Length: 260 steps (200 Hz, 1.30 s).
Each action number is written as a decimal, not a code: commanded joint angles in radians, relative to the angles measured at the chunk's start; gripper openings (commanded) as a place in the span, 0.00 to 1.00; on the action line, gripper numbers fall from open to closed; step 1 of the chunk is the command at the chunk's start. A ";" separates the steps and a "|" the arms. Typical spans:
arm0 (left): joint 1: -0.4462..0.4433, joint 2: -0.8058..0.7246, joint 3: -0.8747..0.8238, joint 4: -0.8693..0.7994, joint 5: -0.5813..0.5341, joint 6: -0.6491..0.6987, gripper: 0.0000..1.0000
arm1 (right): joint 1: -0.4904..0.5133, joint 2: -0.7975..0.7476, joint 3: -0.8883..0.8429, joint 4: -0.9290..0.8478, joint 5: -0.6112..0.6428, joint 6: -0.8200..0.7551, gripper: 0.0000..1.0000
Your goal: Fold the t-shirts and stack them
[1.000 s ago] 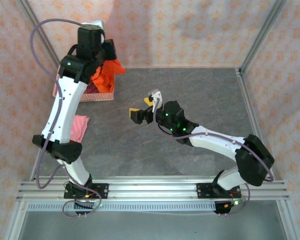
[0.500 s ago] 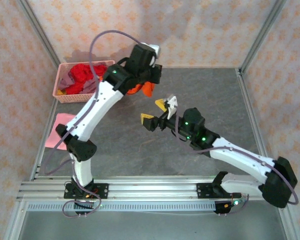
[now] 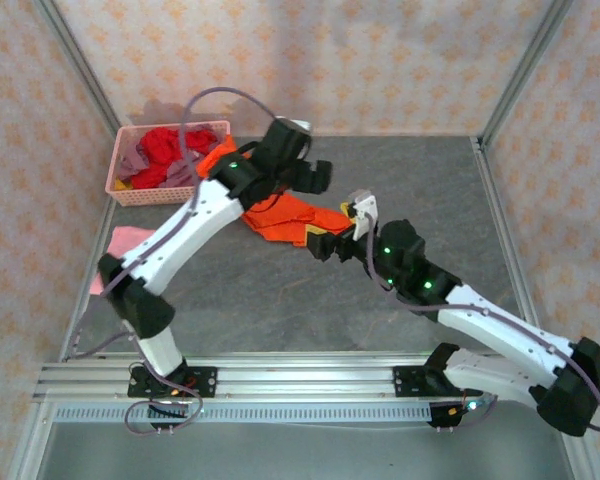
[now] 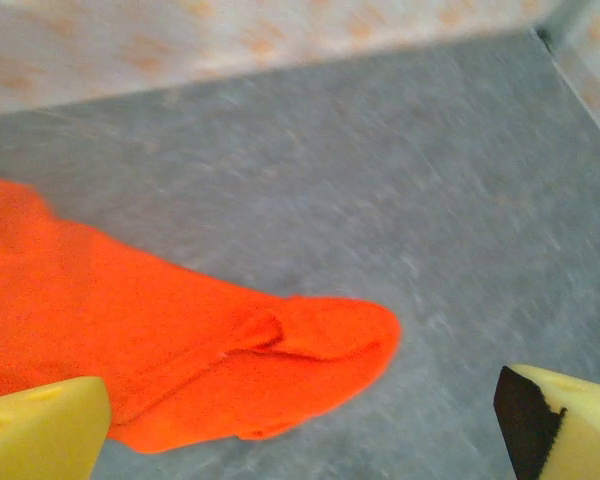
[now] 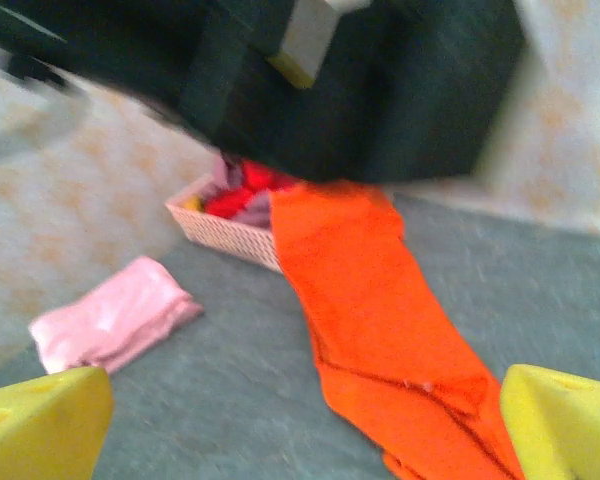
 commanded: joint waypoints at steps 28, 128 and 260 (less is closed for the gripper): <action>0.214 -0.314 -0.416 0.125 -0.149 -0.204 1.00 | -0.016 0.319 0.233 -0.150 0.116 0.081 0.99; 0.347 -0.661 -0.715 -0.022 -0.236 -0.245 1.00 | -0.014 1.084 0.827 -0.313 -0.027 -0.058 0.68; 0.358 -0.671 -0.774 0.001 -0.225 -0.251 1.00 | -0.064 1.090 0.904 -0.376 0.060 -0.247 0.00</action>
